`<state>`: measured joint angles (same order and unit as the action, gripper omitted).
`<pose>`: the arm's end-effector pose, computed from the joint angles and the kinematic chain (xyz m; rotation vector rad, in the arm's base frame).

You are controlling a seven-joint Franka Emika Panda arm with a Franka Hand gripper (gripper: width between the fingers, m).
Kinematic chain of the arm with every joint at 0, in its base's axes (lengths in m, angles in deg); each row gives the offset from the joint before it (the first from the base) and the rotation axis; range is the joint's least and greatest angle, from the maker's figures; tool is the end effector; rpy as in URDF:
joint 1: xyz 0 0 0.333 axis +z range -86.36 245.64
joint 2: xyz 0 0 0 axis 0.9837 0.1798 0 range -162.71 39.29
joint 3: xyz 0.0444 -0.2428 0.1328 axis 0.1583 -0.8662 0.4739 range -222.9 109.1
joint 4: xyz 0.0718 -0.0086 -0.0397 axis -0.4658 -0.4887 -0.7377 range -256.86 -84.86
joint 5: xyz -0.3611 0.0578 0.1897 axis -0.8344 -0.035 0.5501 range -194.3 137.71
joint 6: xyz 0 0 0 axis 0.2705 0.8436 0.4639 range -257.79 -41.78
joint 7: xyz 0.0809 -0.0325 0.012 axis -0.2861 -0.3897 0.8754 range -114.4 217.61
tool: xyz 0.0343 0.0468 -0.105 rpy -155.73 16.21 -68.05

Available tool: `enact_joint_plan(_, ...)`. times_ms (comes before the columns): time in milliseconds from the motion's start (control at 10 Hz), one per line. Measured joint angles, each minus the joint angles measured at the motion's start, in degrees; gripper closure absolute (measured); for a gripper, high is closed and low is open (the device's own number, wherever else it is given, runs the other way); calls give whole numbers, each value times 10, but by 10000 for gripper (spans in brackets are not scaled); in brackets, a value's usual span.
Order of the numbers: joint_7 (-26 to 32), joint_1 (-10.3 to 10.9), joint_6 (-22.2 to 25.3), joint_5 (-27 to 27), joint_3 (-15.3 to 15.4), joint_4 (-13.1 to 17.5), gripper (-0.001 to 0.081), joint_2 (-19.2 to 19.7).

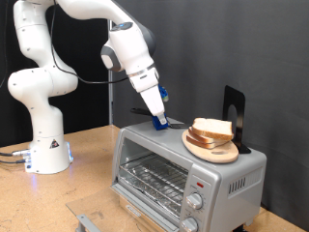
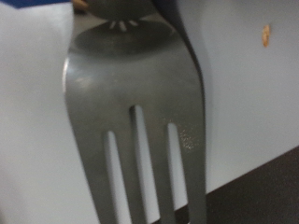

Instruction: Make a piece of toast with the oven

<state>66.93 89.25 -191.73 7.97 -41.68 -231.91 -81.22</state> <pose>0.4229 0.1786 0.3244 -2.7644 -0.2803 -0.3890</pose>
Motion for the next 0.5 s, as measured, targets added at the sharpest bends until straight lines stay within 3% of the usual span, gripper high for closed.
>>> enact_joint_plan(500, -3, 0, 12, -6, 7, 0, 124, 5)
